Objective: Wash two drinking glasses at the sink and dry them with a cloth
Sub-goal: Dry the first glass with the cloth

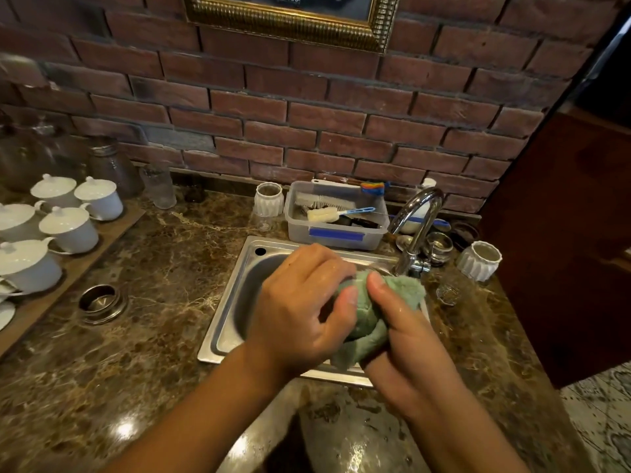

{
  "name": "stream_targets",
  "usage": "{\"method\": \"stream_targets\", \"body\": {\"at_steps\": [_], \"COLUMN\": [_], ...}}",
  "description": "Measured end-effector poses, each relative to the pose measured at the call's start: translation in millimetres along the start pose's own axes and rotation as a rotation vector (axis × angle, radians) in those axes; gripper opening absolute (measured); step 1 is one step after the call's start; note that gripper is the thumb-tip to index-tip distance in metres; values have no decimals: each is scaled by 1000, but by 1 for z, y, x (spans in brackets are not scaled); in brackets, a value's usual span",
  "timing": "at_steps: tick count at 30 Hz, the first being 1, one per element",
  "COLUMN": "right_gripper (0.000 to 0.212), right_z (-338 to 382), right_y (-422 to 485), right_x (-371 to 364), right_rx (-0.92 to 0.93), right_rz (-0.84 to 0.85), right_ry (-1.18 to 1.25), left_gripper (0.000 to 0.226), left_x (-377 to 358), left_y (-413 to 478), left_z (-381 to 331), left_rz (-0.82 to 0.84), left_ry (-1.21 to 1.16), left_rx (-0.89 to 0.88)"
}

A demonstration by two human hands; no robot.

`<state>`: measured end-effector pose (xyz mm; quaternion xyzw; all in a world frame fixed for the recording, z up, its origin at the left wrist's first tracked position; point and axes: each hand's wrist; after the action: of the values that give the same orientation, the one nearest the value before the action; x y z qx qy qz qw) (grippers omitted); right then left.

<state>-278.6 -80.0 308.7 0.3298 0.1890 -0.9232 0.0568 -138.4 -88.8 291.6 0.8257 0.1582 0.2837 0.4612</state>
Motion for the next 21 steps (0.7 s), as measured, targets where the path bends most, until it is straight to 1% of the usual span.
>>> {"method": "stream_targets", "body": {"at_steps": [1,2,3,5,6,7,9,10,12,14,15,16,17,18,19,20,21], "right_gripper": [47,44,42,46,46,39,23,18,19,18,18,20,23,25,25,22,21], "right_z": [3,5,5,4,3,2,-1,-1,-2,-1,0,1,1,1,-1,-4,-7], "right_y": [1,1,1,0,-1,-2,-4,-3,-1,0,1,0,-1,-3,-6,-11,-15], "right_x": [-2,-3,-4,-4,-3,-1,7,13,24,35,39,42,43,41,37,31,23], "right_rx": [3,40,84,189,266,369,635,764,980,1123,1161,1168,1141,1092,1028,934,801], "right_rz": [28,34,25,-20,-36,-36,47,119,226,292,305,309,313,312,290,244,168], "right_ry": [-13,-66,-140,-345,-481,-622,-878,-991,-1188,-1313,-1362,-1399,-1398,-1356,-1276,-1143,-953], "left_gripper": [29,29,28,28,27,25,22,21,21,24,24,23,22,21,22,24,26], "left_x": [0,0,-1,-4,-5,-6,-7,-7,-5,-2,-1,-2,-3,-5,-8,-9,-10], "left_y": [0,-1,-3,-5,-4,-1,7,11,15,16,16,16,15,14,12,10,8], "left_z": [2,2,0,-9,-14,-17,-18,-17,-16,-16,-17,-19,-21,-21,-22,-24,-24], "left_rz": [2,-10,-31,-80,-89,-86,-55,-35,13,76,91,89,72,44,15,-10,-30], "left_ry": [-9,-42,-91,-243,-344,-453,-600,-663,-798,-928,-969,-974,-937,-868,-782,-686,-582], "left_rx": [-1,52,155,470,646,811,1087,1195,1394,1563,1620,1651,1636,1561,1421,1227,1006]}}
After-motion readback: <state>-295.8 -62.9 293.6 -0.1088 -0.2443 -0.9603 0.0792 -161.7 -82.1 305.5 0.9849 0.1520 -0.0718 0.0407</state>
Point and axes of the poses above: each hand's wrist, its own y-axis towards the middle knuckle, its own x-axis out of the back of the hand, z = x × y, and after that the axes turned 5 degrees about -z, right-handed
